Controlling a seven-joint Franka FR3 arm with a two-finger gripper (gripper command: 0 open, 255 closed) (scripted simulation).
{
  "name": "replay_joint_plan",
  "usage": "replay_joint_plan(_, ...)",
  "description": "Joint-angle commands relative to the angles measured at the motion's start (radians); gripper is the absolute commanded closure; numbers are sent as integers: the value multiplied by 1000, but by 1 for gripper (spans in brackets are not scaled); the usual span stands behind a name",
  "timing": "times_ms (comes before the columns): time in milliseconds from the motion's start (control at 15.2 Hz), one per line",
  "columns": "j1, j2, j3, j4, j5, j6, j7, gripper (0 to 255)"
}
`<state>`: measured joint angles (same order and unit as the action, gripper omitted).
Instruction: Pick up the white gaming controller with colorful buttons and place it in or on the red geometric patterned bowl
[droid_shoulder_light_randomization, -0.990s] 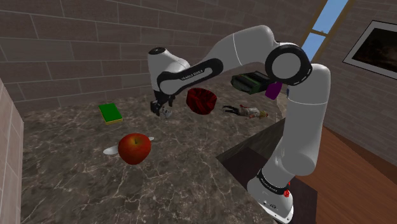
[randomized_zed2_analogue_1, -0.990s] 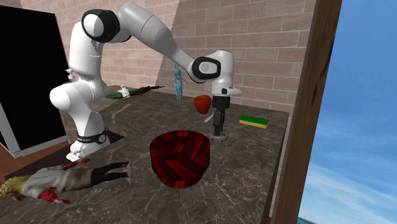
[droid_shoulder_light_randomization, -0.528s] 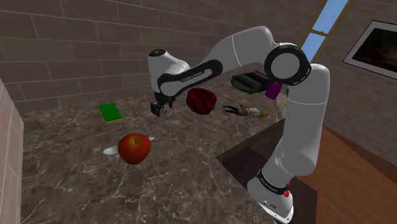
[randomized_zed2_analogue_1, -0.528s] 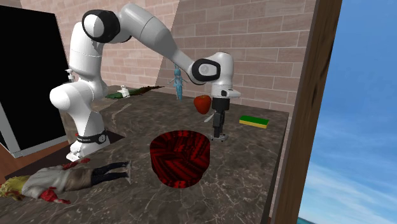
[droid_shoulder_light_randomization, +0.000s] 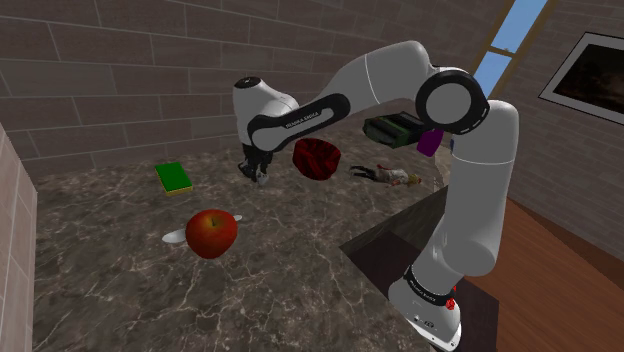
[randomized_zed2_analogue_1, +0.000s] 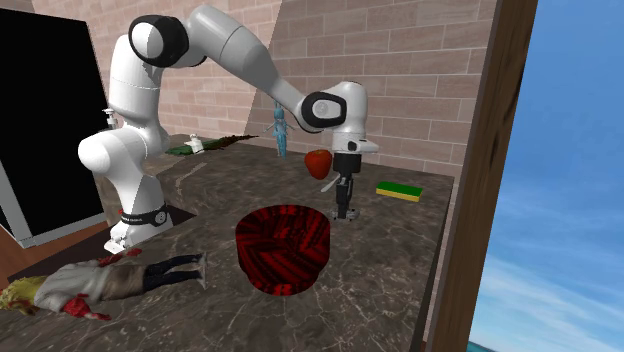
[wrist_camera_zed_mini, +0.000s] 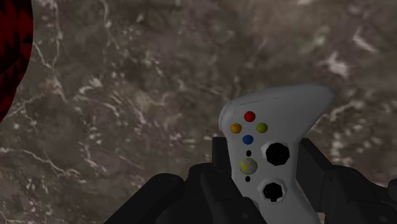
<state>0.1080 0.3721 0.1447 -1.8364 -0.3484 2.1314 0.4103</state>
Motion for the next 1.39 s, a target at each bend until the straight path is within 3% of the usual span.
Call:
replay_joint_plan(0,1,1,1,-2,0,-1,0,255)
replay_joint_plan(1320,-2,-96,14,107,45,-198,-65,255)
